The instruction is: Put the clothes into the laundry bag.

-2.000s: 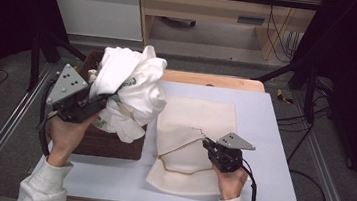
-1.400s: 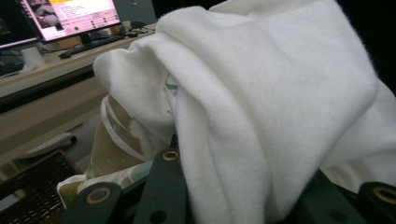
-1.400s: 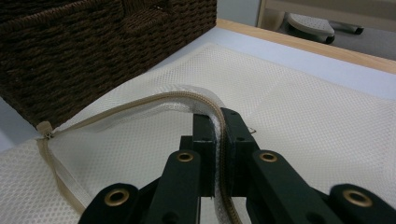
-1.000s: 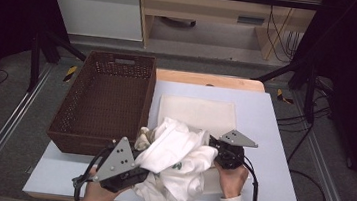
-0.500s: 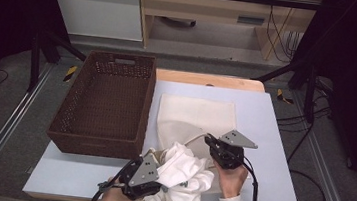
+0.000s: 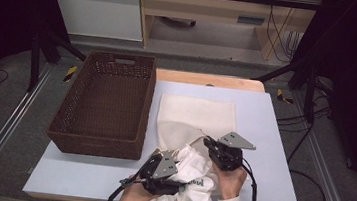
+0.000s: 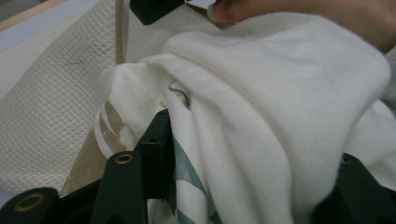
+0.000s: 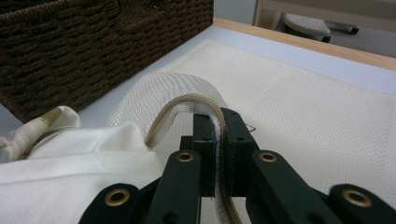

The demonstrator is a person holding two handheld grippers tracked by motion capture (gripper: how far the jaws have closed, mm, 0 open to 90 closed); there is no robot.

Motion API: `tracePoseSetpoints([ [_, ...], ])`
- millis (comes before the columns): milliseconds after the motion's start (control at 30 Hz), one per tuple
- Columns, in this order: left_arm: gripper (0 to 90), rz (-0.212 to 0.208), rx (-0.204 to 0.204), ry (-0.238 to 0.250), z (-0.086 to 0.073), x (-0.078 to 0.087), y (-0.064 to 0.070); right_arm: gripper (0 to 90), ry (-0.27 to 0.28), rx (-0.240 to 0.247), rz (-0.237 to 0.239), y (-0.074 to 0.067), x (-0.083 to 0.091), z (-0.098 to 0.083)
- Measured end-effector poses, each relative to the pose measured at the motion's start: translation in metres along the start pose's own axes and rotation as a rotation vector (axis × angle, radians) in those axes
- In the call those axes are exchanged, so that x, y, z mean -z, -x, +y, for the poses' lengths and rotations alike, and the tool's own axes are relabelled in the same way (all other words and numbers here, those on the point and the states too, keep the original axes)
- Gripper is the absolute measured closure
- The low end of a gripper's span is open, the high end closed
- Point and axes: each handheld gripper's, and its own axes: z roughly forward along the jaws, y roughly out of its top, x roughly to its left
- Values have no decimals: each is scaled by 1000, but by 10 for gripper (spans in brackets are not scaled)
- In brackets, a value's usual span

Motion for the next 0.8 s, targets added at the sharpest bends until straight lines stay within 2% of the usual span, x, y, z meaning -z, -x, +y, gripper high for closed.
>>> tracePoseSetpoints([
  [33, 548, -8, 17, 6, 1, 0, -1, 858, 1, 2, 1, 0, 0, 0],
  [67, 619, -3, 14, 8, 3, 0, 0, 858, 2, 2, 1, 0, 0, 0],
  [167, 723, 29, -26, 37, 9, 0, 5, 858, 5, 1, 1, -2, 0, 0],
  [267, 734, 32, -79, 56, 21, -2, 12, 859, 14, 1, 5, -3, 0, 1],
  [333, 733, 29, -93, 72, 27, -8, 15, 859, 22, 4, 3, -3, 1, 1],
  [400, 729, 18, -92, 49, 28, -16, 13, 860, 31, 1, -7, -1, 4, 2],
  [433, 725, 15, -86, 19, 27, -23, 12, 860, 35, -6, -5, 0, 5, 2],
  [467, 717, 13, -88, -20, 25, -29, 9, 860, 40, -17, 3, 1, 6, 2],
  [500, 705, -1, -74, -42, 22, -36, 7, 859, 46, -17, 9, 2, 7, 2],
  [567, 679, -19, -40, -47, 18, -44, 5, 860, 49, -5, 12, -1, 8, 3],
  [667, 620, -3, -75, -45, 17, -44, 9, 860, 55, 7, 12, -4, 8, 4],
  [700, 579, -2, -77, -34, 16, -41, 10, 860, 53, 7, 10, -4, 8, 4],
  [800, 366, 20, -37, -9, 17, -28, 6, 859, 44, 4, 4, -1, 8, 2],
])
